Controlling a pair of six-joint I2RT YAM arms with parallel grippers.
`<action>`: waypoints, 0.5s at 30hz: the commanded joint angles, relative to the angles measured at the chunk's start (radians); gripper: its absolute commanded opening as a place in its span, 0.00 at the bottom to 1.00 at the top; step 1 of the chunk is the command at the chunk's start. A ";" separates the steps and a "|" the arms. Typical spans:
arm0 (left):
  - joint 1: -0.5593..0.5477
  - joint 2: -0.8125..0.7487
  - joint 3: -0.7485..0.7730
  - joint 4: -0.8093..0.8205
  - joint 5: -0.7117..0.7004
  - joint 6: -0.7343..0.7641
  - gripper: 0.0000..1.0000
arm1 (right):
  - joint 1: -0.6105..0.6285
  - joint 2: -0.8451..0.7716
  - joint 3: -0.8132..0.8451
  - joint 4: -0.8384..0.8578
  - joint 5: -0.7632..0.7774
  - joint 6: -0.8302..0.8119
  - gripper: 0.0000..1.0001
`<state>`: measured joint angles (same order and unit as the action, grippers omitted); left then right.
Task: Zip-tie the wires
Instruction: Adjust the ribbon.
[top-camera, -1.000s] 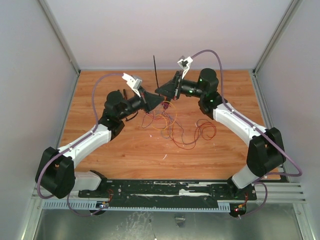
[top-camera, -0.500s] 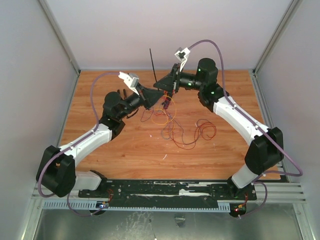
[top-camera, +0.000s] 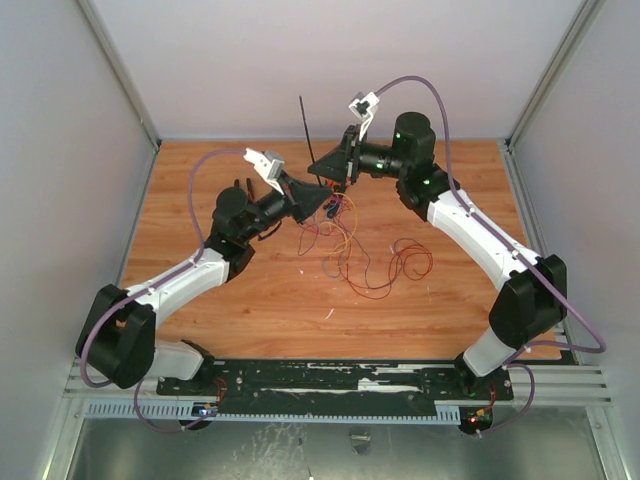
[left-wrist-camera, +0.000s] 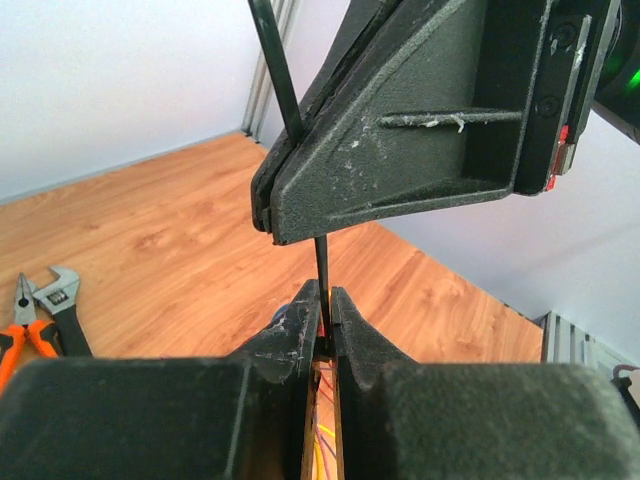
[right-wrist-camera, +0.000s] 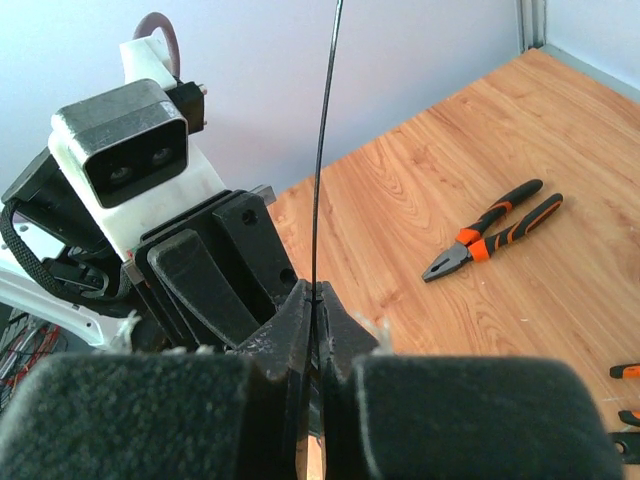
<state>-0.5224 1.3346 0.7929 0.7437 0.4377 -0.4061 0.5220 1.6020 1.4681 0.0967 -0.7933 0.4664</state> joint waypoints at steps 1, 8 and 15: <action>-0.027 0.041 -0.040 -0.101 0.039 0.004 0.13 | 0.002 -0.020 0.086 0.111 0.036 -0.008 0.00; -0.033 0.058 -0.033 -0.096 0.038 0.000 0.12 | -0.001 -0.037 0.080 0.093 0.043 -0.018 0.00; -0.038 0.076 0.028 -0.122 0.030 -0.022 0.09 | -0.047 -0.106 -0.018 0.045 0.050 -0.034 0.09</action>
<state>-0.5339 1.3663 0.8017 0.7540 0.4274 -0.4141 0.5068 1.5970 1.4677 0.0490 -0.7742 0.4477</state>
